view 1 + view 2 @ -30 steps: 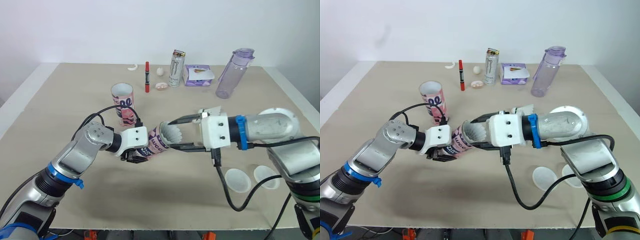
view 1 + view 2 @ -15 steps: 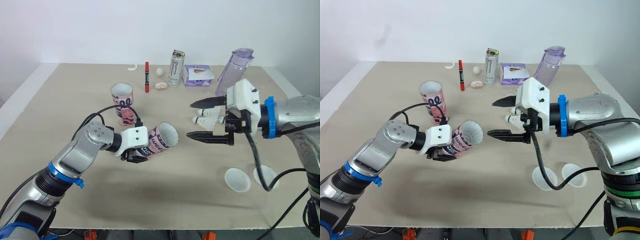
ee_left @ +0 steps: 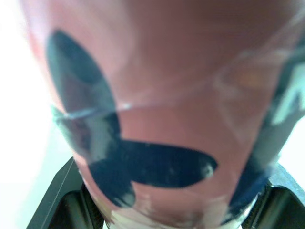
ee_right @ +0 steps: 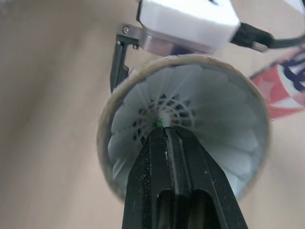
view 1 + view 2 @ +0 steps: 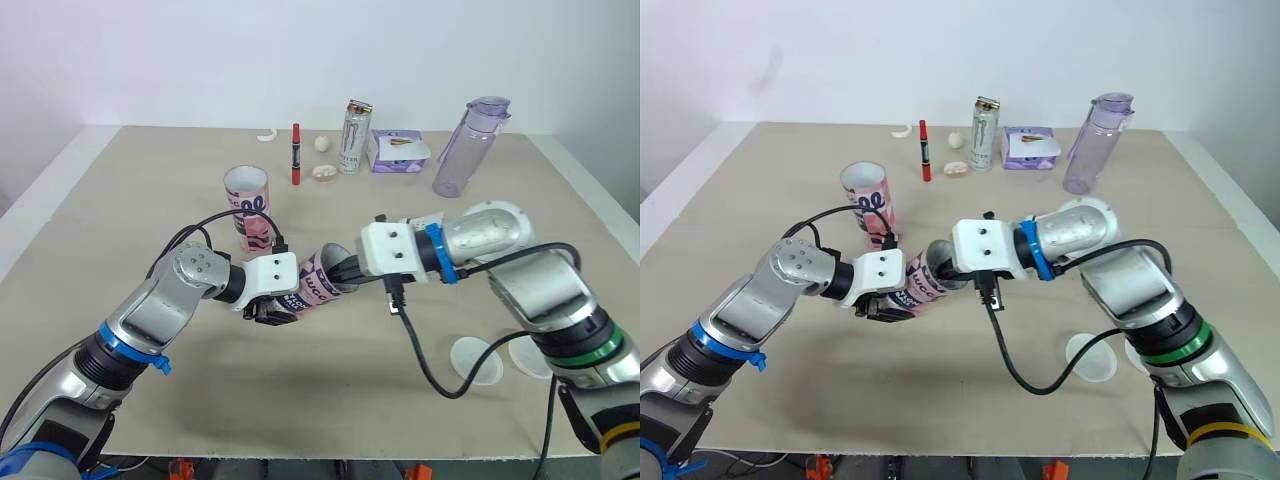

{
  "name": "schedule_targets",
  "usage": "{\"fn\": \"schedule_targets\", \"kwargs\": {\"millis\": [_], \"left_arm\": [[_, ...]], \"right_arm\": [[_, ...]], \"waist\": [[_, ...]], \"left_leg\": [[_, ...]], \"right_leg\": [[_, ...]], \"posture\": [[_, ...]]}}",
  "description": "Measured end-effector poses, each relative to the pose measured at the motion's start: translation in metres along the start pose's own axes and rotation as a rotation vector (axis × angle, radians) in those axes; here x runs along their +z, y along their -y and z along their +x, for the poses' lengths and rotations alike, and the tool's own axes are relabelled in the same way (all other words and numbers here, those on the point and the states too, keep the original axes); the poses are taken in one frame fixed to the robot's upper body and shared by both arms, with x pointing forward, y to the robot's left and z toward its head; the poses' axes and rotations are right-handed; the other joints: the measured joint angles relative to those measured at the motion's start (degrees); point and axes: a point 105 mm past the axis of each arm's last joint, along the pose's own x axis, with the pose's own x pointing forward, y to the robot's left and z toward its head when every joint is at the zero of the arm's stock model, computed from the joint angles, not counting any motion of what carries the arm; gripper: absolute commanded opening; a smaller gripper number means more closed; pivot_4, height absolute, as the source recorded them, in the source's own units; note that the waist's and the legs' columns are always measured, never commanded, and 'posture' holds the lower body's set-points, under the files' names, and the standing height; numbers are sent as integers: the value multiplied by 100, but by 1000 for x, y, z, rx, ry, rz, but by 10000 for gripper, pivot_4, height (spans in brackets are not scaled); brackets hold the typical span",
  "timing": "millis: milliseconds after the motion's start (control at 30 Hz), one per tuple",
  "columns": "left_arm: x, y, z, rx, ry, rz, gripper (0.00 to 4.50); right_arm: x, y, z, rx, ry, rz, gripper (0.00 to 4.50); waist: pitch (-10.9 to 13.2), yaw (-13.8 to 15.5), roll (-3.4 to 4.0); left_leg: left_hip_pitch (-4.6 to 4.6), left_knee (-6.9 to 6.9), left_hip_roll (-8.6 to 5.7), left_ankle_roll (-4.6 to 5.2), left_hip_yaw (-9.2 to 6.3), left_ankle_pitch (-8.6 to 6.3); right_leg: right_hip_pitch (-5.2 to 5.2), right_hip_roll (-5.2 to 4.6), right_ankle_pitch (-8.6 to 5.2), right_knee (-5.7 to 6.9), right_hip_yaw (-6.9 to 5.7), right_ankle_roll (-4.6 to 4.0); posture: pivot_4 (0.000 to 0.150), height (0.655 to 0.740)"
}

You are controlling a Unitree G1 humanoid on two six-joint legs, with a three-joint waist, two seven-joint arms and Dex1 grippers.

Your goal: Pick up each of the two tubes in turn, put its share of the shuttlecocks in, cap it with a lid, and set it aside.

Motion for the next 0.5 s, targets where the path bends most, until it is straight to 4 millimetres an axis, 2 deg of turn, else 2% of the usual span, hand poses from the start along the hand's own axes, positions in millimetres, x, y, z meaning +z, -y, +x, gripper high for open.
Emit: {"fn": "schedule_targets", "kwargs": {"millis": [167, 333, 500], "left_arm": [[0, -1, 1, 1, 3, -2, 28677], [-4, -2, 0, 4, -5, -15, 28677], [-9, -3, -1, 13, -23, -33, 28677]], "right_arm": [[-1, 7, 26, 110, -104, -131, 187], [0, 14, 35, 142, -141, -183, 187], [-4, 16, 44, 172, -175, -202, 187]], "waist": [[0, 4, 1], [-6, -11, 0], [-10, -73, -5]], "left_leg": [[1, 2, 0, 0, 1, 0], [20, 2, 4, 2, 3, 2], [92, -8, 9, 6, 4, 4]], "right_leg": [[2, 0, 4, 1, -1, -1], [7, 3, 8, 11, -1, -8], [29, 9, 21, 28, 0, -31]], "posture": [[1500, 7400], [1500, 7400], [1500, 7400]]}}
